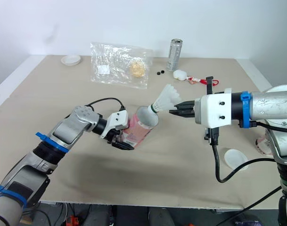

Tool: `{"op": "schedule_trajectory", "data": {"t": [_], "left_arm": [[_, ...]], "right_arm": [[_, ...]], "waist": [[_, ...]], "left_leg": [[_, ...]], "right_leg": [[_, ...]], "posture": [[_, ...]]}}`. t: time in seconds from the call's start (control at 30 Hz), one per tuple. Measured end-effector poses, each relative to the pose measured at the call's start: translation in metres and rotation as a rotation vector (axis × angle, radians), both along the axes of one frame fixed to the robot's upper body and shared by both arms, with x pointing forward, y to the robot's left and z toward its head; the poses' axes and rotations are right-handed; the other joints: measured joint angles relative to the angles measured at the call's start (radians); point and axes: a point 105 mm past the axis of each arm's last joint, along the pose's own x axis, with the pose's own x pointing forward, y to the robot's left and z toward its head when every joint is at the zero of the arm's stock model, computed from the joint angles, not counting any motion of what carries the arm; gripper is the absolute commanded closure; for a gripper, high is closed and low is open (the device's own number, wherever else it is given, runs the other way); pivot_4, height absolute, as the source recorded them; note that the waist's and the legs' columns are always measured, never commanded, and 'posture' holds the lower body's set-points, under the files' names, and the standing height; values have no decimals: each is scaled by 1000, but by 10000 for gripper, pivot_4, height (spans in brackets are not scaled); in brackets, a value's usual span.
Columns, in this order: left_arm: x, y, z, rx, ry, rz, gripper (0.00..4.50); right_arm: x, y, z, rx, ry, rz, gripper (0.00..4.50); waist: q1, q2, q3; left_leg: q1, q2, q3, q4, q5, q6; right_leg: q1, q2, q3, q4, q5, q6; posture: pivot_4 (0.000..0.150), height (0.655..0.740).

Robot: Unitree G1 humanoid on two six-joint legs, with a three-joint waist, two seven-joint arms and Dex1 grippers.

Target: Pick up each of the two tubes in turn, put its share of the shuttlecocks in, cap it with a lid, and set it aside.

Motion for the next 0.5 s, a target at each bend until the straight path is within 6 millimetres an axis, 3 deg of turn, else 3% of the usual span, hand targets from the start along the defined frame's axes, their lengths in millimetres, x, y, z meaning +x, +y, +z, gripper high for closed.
{"op": "schedule_trajectory", "data": {"t": [0.13, 0.23, 0.33, 0.5], "left_arm": [[0, -2, 0, -3, 1, -4, 11517], [-1, -3, 0, -4, -2, -6, 11517], [-1, -4, 0, -4, -3, -6, 11517], [-2, -4, 0, -4, -9, -3, 11517]], "right_arm": [[-2, 4, -6, -15, 1, 46, 44240], [1, 6, -16, -18, 27, 75, 35886], [1, 8, -17, 11, 61, 95, 22128], [-1, 9, 5, 148, 138, 102, 377]], "waist": [[7, 0, 0], [12, 0, 0], [14, 0, 0], [14, 0, 0]], "left_leg": [[0, 0, 0, 0, 0, 0], [0, 0, 0, 0, 0, 0], [0, 0, 0, 0, 0, 0], [0, 0, 0, 0, 0, 0]], "right_leg": [[0, 0, 0, 0, 0, 0], [0, 0, 0, 0, 0, 0], [0, 0, 0, 0, 0, 0], [0, 0, 0, 0, 0, -1]], "posture": [[1500, 7400], [1500, 7400], [1500, 7400], [1500, 7400]]}}
